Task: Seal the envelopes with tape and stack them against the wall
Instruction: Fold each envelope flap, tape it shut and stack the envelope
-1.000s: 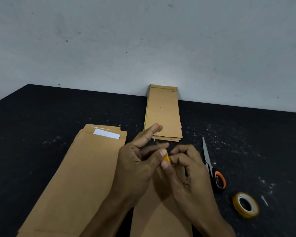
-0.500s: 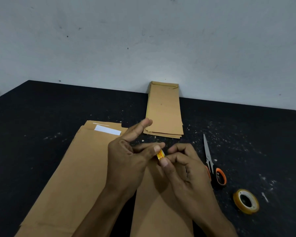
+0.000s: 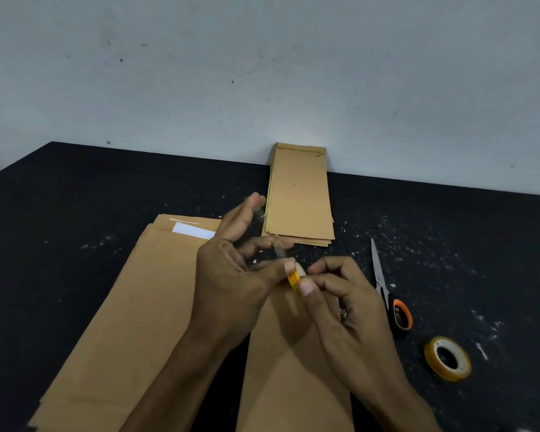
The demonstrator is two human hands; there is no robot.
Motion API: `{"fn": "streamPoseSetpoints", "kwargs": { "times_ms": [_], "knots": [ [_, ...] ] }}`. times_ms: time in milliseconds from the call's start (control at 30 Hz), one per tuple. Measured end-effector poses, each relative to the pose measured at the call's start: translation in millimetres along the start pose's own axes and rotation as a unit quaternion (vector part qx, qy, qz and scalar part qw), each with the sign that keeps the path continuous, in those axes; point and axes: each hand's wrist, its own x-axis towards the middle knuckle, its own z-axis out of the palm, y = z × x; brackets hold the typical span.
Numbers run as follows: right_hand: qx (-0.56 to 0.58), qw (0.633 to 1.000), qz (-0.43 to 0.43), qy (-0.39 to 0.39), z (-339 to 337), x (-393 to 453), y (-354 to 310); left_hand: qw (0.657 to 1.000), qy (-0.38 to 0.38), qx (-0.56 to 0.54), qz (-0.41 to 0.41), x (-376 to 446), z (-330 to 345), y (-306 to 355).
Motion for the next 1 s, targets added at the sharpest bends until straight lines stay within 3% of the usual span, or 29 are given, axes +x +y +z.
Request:
{"fn": "streamPoseSetpoints", "kwargs": {
  "times_ms": [100, 167, 233, 300, 600, 800, 1000],
  "knots": [
    [-0.02, 0.999, 0.01, 0.032, -10, 0, 0, 1.0, -0.02, 0.022, -0.006, 1, -4, 0],
    [-0.165, 0.982, 0.036, 0.084, -20, 2, 3, 0.998, -0.054, 0.042, -0.014, 1, -6, -1],
    [-0.335, 0.931, 0.121, 0.078, -30, 3, 6, 0.993, -0.096, 0.069, -0.029, 0, -8, -2],
    [-0.416, 0.885, 0.203, 0.047, -37, 3, 8, 0.986, -0.134, 0.089, -0.04, -1, -7, -2],
    [-0.391, 0.877, 0.278, 0.007, -51, 3, -7, 0.974, -0.191, 0.115, -0.051, -3, -5, -5],
    [-0.448, 0.833, 0.322, -0.046, -57, 3, -25, 0.969, -0.21, 0.12, -0.049, -4, 1, -4],
    [-0.44, 0.836, 0.32, -0.074, -63, -2, -28, 0.969, -0.218, 0.109, -0.049, -4, 8, 0]
  ]
}}
